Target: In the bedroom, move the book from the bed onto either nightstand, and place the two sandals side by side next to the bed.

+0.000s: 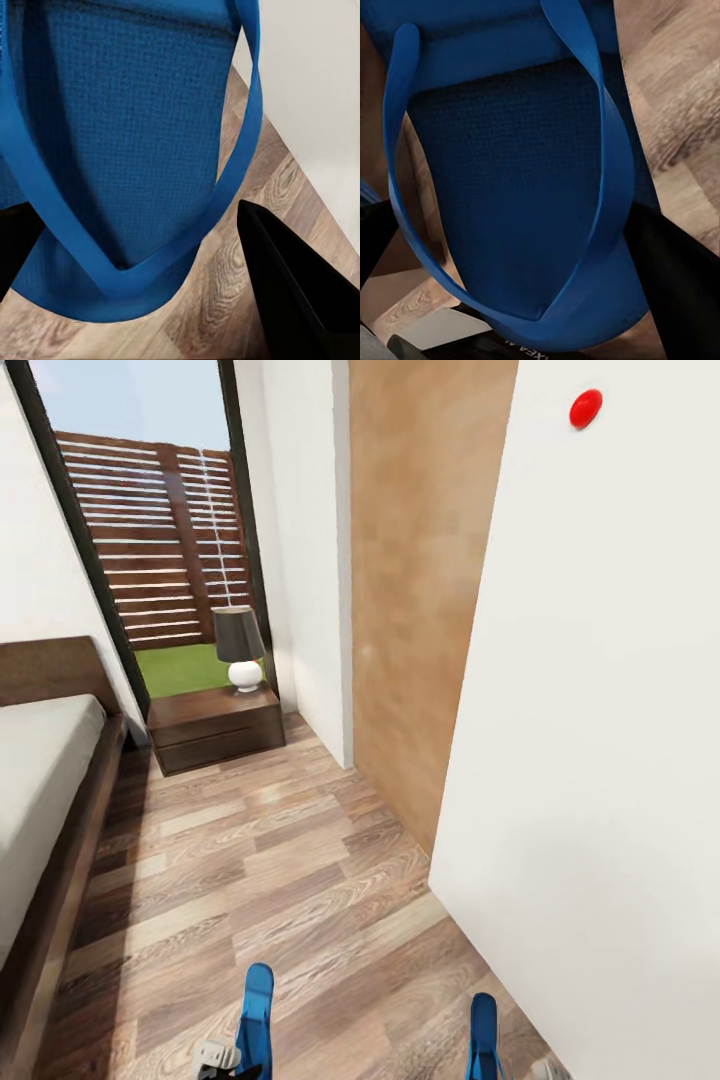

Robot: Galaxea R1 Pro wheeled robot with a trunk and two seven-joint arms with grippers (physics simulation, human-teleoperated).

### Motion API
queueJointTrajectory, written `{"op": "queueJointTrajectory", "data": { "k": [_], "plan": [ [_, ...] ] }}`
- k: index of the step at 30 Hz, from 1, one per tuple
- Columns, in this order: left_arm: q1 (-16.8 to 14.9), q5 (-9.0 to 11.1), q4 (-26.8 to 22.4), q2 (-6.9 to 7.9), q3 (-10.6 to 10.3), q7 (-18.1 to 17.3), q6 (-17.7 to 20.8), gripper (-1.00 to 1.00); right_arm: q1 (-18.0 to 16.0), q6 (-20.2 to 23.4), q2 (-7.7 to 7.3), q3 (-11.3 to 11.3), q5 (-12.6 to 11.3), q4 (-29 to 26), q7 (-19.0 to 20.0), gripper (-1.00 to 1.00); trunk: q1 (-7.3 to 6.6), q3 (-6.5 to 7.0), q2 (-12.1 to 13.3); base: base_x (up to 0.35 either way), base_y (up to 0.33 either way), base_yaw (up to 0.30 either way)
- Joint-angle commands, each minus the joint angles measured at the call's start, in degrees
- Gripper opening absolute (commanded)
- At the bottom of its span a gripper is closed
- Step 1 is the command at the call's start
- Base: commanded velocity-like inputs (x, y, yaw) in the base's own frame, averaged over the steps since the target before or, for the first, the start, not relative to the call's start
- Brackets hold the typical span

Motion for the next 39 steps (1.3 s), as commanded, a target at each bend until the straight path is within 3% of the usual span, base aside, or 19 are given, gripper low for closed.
{"op": "queueJointTrajectory", "data": {
  "k": [1, 25, 39],
  "plan": [
    [-0.1, 0.2, 0.1, 0.02, 0.0, 0.0, -0.2, -1.0, 0.0, 0.5, 0.02, -0.5, 0.3, -0.1, 0.2, -1.0, 0.02, -0.05, 0.0, 0.291, 0.0, 0.208],
    [0.0, 0.3, 0.1, -0.02, 0.0, 0.0, -0.2, -1.0, 0.0, 0.5, 0.0, -0.5, 0.3, -0.1, 0.2, -1.0, 0.02, -0.05, 0.0, 0.296, 0.0, 0.205],
    [0.0, 0.3, 0.2, -0.05, 0.0, 0.0, -0.2, -1.0, 0.0, 0.5, 0.0, -0.5, 0.3, -0.1, 0.2, -1.0, 0.02, -0.05, 0.0, 0.286, 0.0, 0.022]
  ]
}}
